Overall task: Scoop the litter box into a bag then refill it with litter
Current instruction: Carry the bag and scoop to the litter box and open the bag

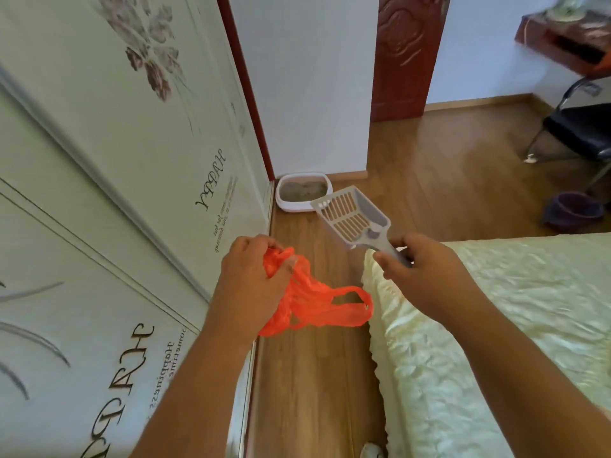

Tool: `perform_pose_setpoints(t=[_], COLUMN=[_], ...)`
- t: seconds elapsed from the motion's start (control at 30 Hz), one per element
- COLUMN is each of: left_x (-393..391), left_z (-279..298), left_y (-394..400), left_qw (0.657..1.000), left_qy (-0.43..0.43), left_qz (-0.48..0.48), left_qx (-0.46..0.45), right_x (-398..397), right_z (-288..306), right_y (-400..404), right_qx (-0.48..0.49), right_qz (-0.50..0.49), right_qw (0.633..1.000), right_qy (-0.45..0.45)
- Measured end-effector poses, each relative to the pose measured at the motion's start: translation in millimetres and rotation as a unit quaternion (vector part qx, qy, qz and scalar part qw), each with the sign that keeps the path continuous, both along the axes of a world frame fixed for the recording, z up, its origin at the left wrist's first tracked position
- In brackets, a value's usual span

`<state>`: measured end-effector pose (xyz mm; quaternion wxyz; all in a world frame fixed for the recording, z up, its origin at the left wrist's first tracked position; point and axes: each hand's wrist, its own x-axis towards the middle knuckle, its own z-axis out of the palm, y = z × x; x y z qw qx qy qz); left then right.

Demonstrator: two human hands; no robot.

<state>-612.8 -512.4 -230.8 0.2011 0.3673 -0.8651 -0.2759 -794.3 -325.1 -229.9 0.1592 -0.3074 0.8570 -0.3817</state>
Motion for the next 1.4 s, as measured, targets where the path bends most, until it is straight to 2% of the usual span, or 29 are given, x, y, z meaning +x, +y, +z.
perform_pose_setpoints(t=[0.4, 0.83, 1.13, 1.4], left_x=[-96.1, -214.3, -281.1, -366.2], left_z=[-11.0, -4.3, -6.5, -19.9], left_y=[-83.0, -273.8, -375.8, -443.3], left_qw=[1.000, 0.998, 0.998, 1.000], left_qy=[0.002, 0.026, 0.021, -0.003], left_qz=[-0.001, -0.057, -0.067, -0.027], left_qx=[0.005, -0.003, -0.005, -0.010], right_x=[-94.0, -182.8, -240.3, -346.5], right_z=[1.8, 21.4, 5.9, -22.2], right_y=[-83.3, -246.2, -338.9, -418.9], right_qx=[0.023, 0.028, 0.043, 0.038], right_qz=[0.014, -0.036, -0.042, -0.013], right_qw=[0.999, 0.997, 0.998, 0.999], right_qy=[0.019, 0.059, 0.038, 0.019])
